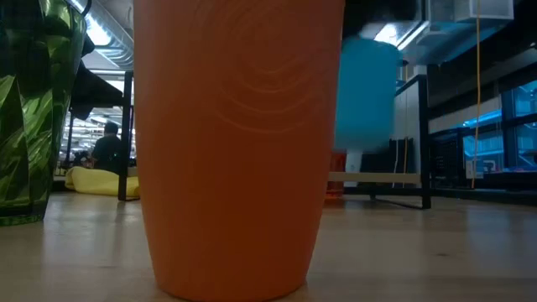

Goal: Stack small to large cups/mugs on shelf
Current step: Put the blue mug on the shelf

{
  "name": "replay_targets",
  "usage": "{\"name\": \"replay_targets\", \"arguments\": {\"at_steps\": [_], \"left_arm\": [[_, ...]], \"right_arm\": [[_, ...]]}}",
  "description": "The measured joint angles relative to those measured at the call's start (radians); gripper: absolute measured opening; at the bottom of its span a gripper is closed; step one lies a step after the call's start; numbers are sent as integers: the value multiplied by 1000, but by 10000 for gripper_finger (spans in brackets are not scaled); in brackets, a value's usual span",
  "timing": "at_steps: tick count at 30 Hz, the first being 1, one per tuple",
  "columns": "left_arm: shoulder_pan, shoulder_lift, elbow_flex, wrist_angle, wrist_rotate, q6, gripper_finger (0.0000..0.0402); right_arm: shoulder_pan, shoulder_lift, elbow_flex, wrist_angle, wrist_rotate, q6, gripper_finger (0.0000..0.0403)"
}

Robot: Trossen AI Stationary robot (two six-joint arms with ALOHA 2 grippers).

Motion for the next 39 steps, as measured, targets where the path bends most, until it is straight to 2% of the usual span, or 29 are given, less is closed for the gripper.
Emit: {"name": "replay_targets", "arguments": {"at_steps": [4, 7, 12, 20, 26, 31, 39], "left_arm": [[0, 0, 0, 0, 0, 0, 75], [0, 0, 0, 0, 0, 0, 75], [0, 0, 0, 0, 0, 0, 75], [0, 0, 0, 0, 0, 0, 75], [0, 0, 0, 0, 0, 0, 75], [0, 0, 0, 0, 0, 0, 75], [0, 0, 0, 0, 0, 0, 75]], "right_arm": [[-65, -3, 120, -162, 19, 31, 11], [-125, -3, 158, -260, 16, 12, 13], [-210, -3, 163, -228, 15, -115, 12], [-349, -2, 106, -178, -32, -252, 13], [-414, -2, 38, -48, -150, -346, 13], [-454, -13, -44, -8, -197, -376, 13], [-508, -190, -209, 69, -217, -324, 13]]}}
